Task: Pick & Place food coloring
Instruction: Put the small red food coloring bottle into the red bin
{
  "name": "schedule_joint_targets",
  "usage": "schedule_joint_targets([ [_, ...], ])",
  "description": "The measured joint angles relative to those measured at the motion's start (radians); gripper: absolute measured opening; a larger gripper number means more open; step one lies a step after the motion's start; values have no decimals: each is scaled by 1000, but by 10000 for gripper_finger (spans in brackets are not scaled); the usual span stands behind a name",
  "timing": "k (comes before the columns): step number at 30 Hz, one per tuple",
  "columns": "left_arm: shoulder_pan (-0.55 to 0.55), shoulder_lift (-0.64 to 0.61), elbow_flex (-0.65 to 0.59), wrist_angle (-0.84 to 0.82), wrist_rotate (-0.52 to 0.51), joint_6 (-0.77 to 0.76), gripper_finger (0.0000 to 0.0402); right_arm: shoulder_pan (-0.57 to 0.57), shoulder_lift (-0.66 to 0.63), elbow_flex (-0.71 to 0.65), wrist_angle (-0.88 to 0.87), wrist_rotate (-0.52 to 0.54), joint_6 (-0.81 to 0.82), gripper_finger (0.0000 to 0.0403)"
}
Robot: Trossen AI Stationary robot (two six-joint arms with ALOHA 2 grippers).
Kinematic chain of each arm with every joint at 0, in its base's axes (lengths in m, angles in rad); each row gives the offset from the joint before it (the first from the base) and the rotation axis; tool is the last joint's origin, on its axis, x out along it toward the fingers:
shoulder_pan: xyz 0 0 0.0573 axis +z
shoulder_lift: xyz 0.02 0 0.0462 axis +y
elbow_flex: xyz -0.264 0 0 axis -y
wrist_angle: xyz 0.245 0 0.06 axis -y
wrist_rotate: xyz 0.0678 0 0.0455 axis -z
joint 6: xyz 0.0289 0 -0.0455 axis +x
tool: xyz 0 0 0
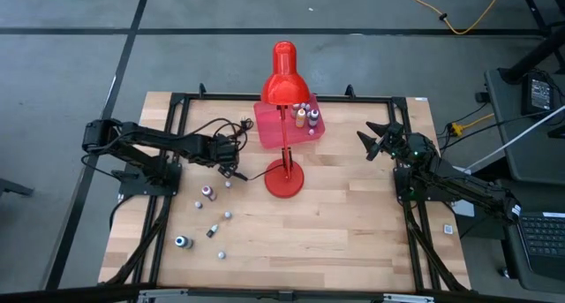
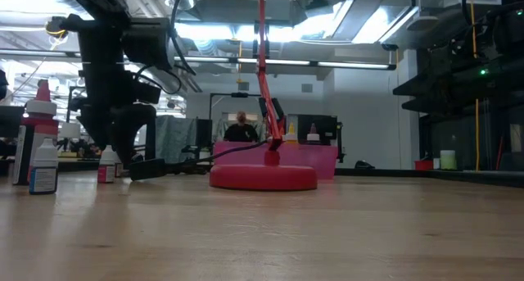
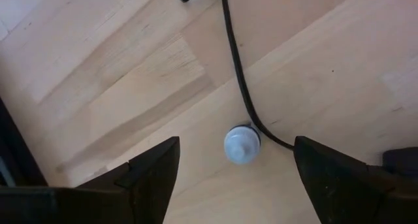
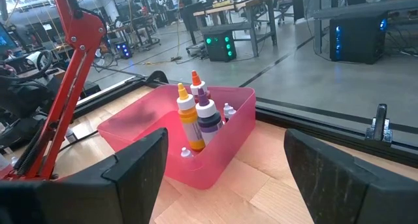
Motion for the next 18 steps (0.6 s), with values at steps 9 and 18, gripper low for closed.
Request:
schedule_joint_targets([
  [9, 1, 0, 0, 11, -2, 44, 248, 0, 0, 0, 0, 0, 0, 306],
  [18, 2, 11, -2, 16, -3, 68, 215, 0, 0, 0, 0, 0, -1, 306],
])
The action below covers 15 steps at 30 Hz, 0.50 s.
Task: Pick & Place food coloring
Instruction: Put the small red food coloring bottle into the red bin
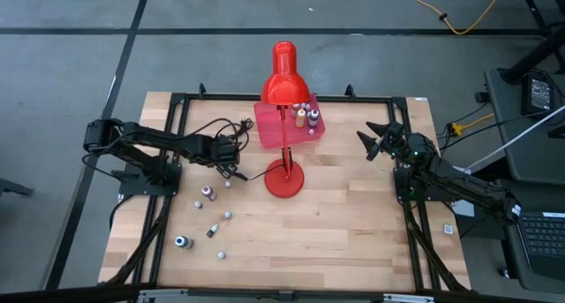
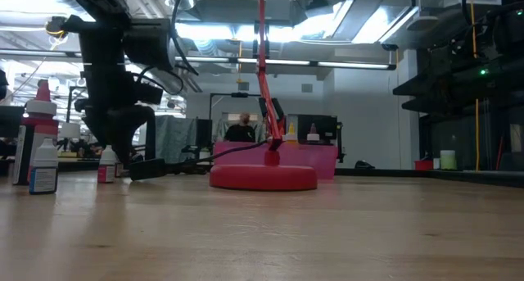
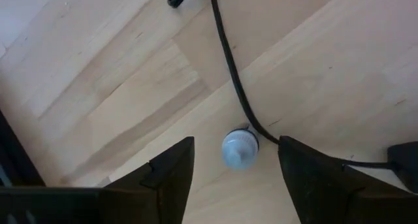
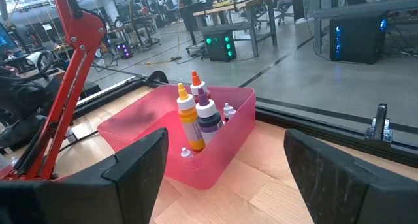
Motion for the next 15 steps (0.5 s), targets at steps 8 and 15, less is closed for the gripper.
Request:
schedule_joint_targets([
  [8, 0, 16, 0, 12, 20, -5, 215, 0, 0, 0, 0, 0, 1, 306],
  [15, 0, 16, 0, 13, 19, 0, 187, 0, 0, 0, 0, 0, 1, 306],
])
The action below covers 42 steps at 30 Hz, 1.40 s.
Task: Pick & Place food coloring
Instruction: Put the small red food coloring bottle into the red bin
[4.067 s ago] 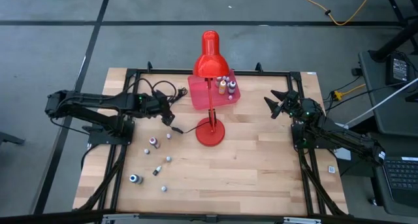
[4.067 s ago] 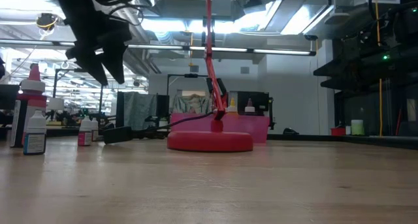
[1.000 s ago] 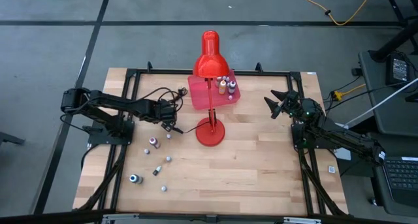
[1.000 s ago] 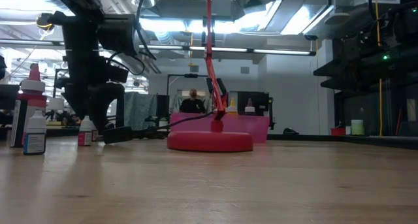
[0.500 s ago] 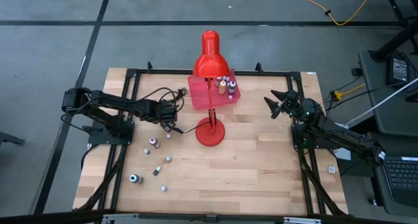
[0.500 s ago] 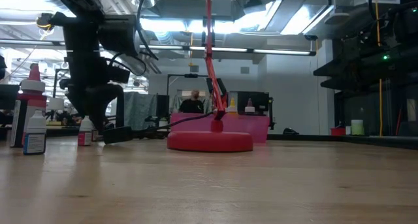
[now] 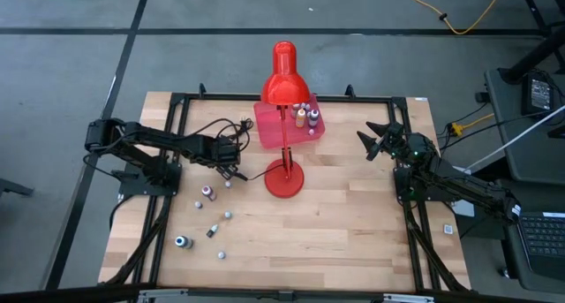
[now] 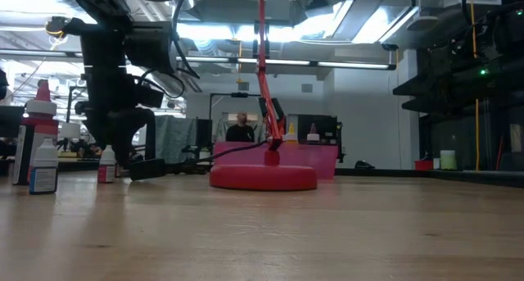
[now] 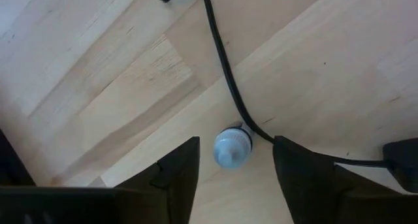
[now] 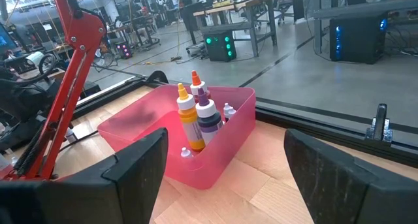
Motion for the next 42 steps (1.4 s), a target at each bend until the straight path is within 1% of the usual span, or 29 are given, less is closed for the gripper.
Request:
schedule_joint_targets([
  [11, -3, 0, 0, 0, 0, 44, 98, 0, 0, 0, 0, 0, 1, 306],
  [16, -3, -35, 4, -3, 0, 45, 58, 0, 0, 0, 0, 0, 1, 306],
  [19, -3, -73, 7, -1, 0, 45, 52, 0, 0, 0, 0, 0, 0, 306],
  [24, 11, -151, 7, -10, 15, 52, 59, 0, 0, 0, 0, 0, 0, 306],
  [29, 50, -253, 28, -5, 27, 62, 60, 0, 0, 0, 0, 0, 1, 306],
  [32, 99, -305, 67, -3, 27, 120, 58, 0, 0, 0, 0, 0, -1, 306],
  [35, 167, -332, 120, -1, 27, 201, 57, 0, 0, 0, 0, 0, 0, 306],
  [40, 314, -315, 216, 5, 31, 467, 55, 0, 0, 0, 0, 0, 1, 306],
  [42, 372, -287, 249, 29, 65, 605, 55, 0, 0, 0, 0, 0, -1, 306],
])
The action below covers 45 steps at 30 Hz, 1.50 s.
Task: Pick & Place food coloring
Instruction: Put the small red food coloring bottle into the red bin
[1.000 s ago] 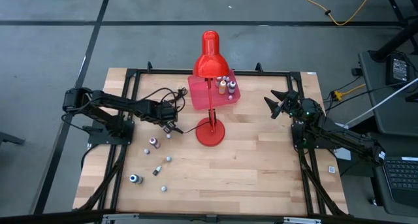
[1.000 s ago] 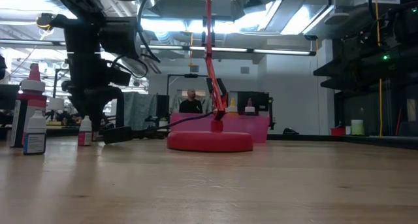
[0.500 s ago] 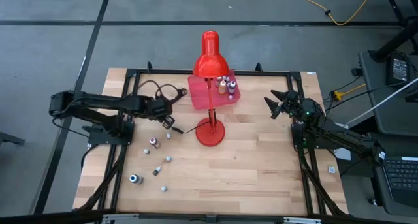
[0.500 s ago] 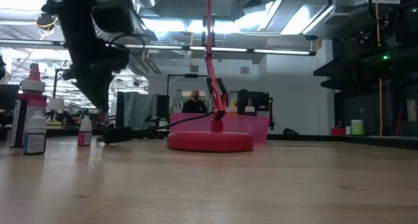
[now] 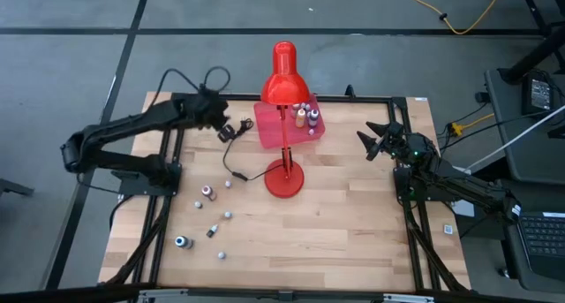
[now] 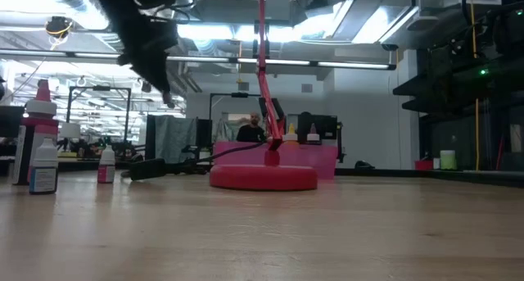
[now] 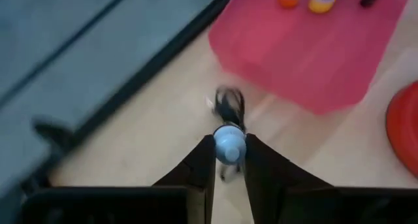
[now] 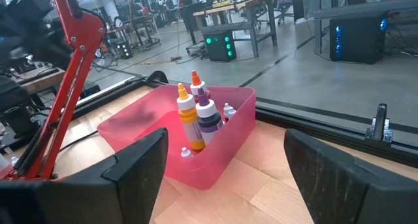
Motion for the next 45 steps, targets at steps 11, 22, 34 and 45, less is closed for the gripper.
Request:
schedule_joint_targets([
  [11, 169, 274, 118, 169, 199, 614, 54, 0, 0, 0, 0, 0, 1, 306],
  [22, 195, 568, 318, 168, 305, 683, 54, 0, 0, 0, 0, 0, 1, 306],
  [34, 200, 746, 452, 100, 361, 607, 54, 0, 0, 0, 0, 0, 1, 306],
  [45, 178, 827, 459, 130, 349, 582, 54, 0, 0, 0, 0, 0, 1, 306],
])
